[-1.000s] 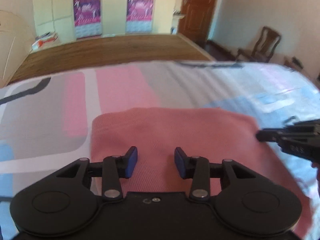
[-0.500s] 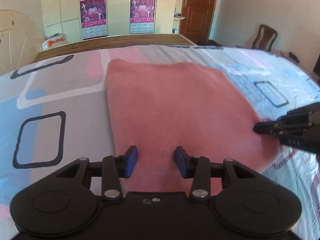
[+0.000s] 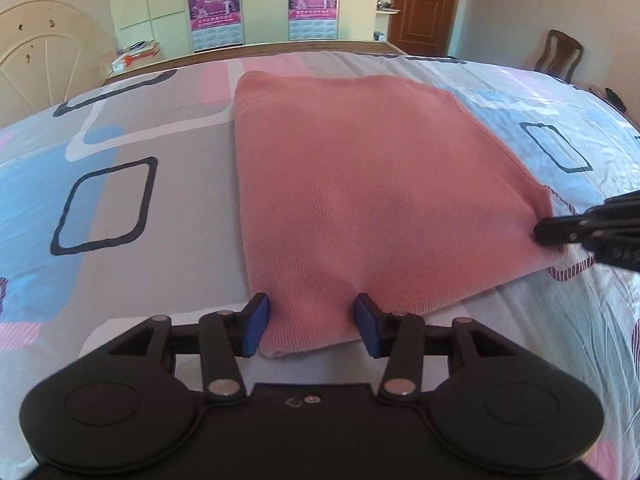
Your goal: Fold small clothes
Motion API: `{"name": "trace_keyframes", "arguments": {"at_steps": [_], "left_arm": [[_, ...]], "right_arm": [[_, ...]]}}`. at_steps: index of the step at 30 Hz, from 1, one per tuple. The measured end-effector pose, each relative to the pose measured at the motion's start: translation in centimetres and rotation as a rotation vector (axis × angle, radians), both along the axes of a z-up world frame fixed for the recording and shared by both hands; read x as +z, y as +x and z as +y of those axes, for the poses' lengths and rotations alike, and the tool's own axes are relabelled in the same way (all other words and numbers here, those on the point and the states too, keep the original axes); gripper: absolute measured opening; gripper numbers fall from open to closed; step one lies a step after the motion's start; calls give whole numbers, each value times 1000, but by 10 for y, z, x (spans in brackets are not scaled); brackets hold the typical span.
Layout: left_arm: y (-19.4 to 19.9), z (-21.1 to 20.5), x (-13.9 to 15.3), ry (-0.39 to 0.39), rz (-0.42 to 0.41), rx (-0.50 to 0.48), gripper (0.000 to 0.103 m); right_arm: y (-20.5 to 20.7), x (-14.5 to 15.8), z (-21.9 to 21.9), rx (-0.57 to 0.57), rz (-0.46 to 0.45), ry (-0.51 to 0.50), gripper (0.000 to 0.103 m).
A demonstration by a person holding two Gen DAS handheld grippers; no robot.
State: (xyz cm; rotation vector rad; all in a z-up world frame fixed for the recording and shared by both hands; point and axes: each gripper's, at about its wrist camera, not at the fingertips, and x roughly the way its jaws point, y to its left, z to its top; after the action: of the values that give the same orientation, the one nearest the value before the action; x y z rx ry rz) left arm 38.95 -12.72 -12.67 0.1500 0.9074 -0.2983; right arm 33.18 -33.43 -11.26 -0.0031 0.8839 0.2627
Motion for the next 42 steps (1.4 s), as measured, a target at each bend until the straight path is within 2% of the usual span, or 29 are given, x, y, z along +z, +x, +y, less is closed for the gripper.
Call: {"name": "trace_keyframes", "arguments": {"at_steps": [1, 3, 4, 5, 6, 7, 10, 12, 14, 17, 20, 22, 25, 28, 31, 36, 37, 38, 40, 42], "left_arm": [[-1, 0, 2, 9, -5, 7, 60], [-7, 0, 4, 28, -21, 19, 84], [-9, 1, 6, 39, -31, 29, 89], [-12, 1, 6, 46, -40, 36, 92], [-13, 2, 7, 51, -40, 38, 92], [-13, 3, 8, 53, -39, 47, 92], [-13, 7, 12, 35, -43, 71, 92], [-9, 14, 18, -19, -59, 81, 92], [5, 28, 22, -127, -48, 121, 92], [37, 54, 20, -313, 3, 197, 81], [69, 70, 9, -422, 55, 236, 79], [88, 75, -3, -467, 121, 239, 79], [105, 75, -16, -481, 171, 223, 81], [116, 77, -23, -530, 205, 208, 82], [126, 69, -24, -525, 222, 172, 82], [139, 41, -25, -488, 253, 56, 81], [141, 36, -25, -476, 253, 44, 81], [142, 35, -25, -471, 256, 36, 80], [139, 40, -26, -486, 260, 29, 77], [138, 46, -29, -511, 257, 24, 75]], "right_arm": [[-2, 5, -3, -7, -16, 15, 0], [-6, 11, -15, -36, -44, 51, 0], [-9, 11, -22, -52, -52, 78, 8], [-9, 14, -30, -67, -56, 106, 36], [-13, 17, -35, -80, -58, 131, 55], [-14, 19, -42, -94, -74, 153, 69], [-11, 22, -57, -107, -69, 191, 69], [-9, 22, -67, -119, -55, 228, 69], [-3, 18, -77, -126, -32, 301, 69], [13, 9, -91, -157, 4, 410, 69], [34, 0, -100, -170, 29, 506, 69], [49, -9, -104, -178, 54, 556, 69], [68, -25, -111, -195, 111, 614, 69], [79, -34, -119, -213, 146, 692, 69], [90, -36, -119, -210, 182, 736, 69], [110, -43, -112, -178, 284, 826, 69], [112, -43, -112, -167, 292, 830, 67], [112, -41, -114, -157, 289, 810, 54], [110, -41, -124, -186, 290, 777, 40], [107, -43, -131, -199, 280, 777, 37]]}}
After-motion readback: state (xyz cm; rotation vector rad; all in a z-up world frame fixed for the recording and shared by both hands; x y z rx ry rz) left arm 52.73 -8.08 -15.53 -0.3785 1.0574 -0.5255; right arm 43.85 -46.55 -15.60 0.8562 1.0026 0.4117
